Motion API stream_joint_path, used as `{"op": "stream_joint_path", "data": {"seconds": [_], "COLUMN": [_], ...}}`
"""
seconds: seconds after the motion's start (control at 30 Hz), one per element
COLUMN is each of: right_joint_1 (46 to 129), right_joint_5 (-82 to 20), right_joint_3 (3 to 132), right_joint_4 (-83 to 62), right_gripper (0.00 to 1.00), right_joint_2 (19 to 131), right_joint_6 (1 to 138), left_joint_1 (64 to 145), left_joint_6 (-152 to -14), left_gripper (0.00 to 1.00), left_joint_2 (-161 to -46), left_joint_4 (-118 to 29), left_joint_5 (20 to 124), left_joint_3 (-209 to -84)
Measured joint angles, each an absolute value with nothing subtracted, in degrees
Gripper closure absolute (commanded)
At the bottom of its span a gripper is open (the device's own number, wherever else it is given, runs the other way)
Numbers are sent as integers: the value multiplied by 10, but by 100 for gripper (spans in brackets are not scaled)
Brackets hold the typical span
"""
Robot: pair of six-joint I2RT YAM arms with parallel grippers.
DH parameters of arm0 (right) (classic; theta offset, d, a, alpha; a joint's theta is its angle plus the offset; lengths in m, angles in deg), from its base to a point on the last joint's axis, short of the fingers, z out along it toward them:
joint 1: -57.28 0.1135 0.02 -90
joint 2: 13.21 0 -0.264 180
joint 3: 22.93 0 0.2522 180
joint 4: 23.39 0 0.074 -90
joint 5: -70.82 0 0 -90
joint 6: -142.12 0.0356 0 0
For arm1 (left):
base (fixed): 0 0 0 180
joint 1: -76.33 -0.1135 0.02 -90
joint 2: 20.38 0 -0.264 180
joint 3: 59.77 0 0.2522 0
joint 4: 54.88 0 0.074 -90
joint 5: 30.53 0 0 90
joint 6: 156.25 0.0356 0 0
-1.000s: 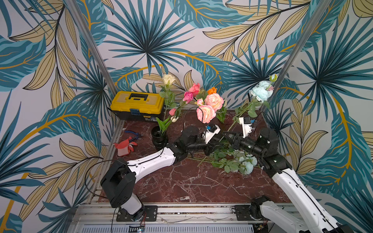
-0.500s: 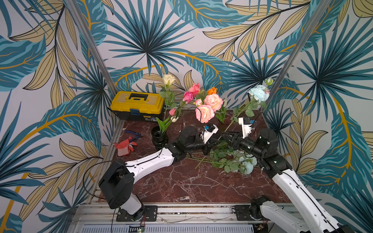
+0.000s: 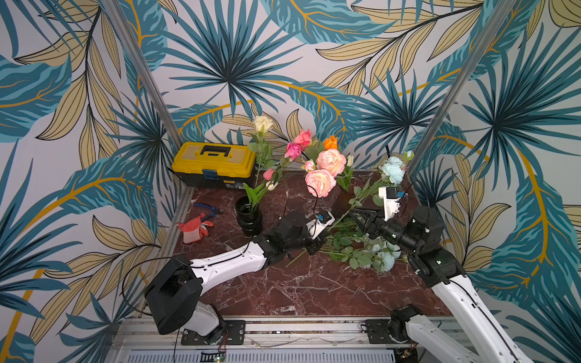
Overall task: Pick out blue flowers from the vase
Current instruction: Place the flower at the center of the board.
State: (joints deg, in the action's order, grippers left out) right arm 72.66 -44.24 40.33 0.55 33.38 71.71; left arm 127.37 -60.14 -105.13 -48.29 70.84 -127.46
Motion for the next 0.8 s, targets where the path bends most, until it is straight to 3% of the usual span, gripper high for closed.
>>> {"op": "stream_joint_path", "data": {"seconds": [0.3, 0.8], "right_joint_1": [727, 715], "right_joint_5": [-412, -387], "right_joint_3": [436, 439], "right_joint_4": [47, 56], "right_gripper": [54, 54], "right_joint_2": [320, 326], "right_joint_6": [687, 680], "left_joint_1": [1324, 1353], "left_joint_6": [-486, -345], "left_gripper": [100, 100], "left_joint_2": [-1061, -1176], "left_joint_4": [-406, -344], "left_joint_5": [598, 451], "left_joint_3": [-1275, -1322]}}
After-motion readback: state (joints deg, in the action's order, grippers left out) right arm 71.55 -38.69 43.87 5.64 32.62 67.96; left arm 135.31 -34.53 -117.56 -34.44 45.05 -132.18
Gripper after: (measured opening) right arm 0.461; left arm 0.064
